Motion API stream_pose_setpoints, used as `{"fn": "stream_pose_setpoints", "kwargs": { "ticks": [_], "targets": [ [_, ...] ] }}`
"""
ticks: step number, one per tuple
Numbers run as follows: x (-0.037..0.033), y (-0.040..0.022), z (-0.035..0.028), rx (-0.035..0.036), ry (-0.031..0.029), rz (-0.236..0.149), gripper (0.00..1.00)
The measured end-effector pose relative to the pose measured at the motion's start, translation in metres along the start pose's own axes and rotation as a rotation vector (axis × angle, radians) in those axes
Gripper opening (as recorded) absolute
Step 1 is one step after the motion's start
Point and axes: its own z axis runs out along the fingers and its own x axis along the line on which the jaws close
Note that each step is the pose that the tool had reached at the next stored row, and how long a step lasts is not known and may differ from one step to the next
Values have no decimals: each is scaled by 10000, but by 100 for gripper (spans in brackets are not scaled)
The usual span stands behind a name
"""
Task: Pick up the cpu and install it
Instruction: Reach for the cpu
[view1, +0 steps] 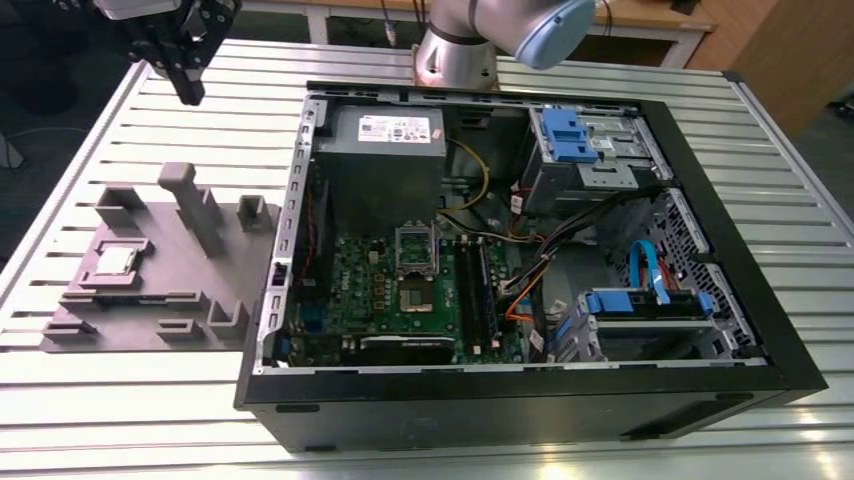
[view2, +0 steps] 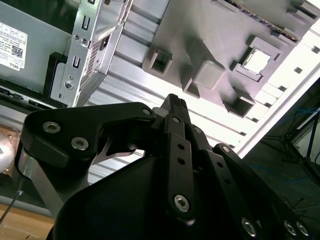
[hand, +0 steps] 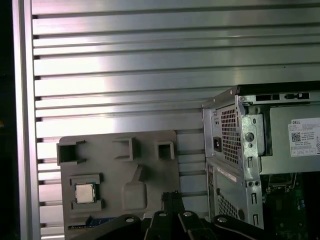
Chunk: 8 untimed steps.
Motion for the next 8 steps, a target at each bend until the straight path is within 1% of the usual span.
{"fn": "stream_pose_setpoints", "kwargs": {
  "ticks": [3, 8],
  "targets": [
    [23, -2, 2, 0, 0, 0, 10],
    [85, -7, 4, 0, -1, 1, 10]
  ]
}}
